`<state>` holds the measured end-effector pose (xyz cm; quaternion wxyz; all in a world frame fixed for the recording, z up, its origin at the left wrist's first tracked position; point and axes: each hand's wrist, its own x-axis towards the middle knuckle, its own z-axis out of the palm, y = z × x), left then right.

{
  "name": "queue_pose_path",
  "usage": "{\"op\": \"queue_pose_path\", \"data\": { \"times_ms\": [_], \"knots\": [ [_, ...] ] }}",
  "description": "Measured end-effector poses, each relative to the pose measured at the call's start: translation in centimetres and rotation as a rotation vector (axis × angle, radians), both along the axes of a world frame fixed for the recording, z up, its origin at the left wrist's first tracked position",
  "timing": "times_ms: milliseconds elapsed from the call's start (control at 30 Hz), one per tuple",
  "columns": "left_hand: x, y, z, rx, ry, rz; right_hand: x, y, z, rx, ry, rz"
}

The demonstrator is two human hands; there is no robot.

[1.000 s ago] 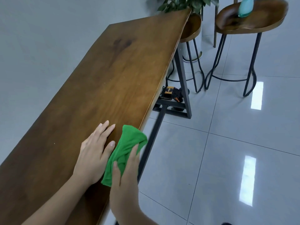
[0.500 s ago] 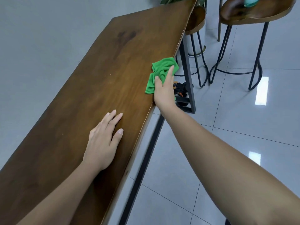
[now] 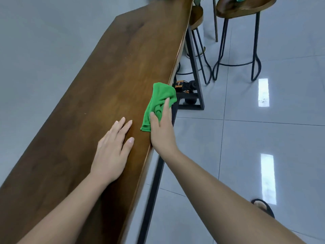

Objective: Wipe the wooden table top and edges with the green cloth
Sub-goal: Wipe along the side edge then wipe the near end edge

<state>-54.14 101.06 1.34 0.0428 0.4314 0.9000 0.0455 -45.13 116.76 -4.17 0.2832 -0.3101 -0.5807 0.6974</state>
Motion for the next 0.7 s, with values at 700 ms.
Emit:
{"op": "queue_pose_path", "data": {
  "times_ms": [700],
  "knots": [
    [3.7, -9.6, -0.1, 0.016, 0.023, 0.014, 8.2, -18.1, 1.0, -0.107, -0.007, 0.03]
  ]
}}
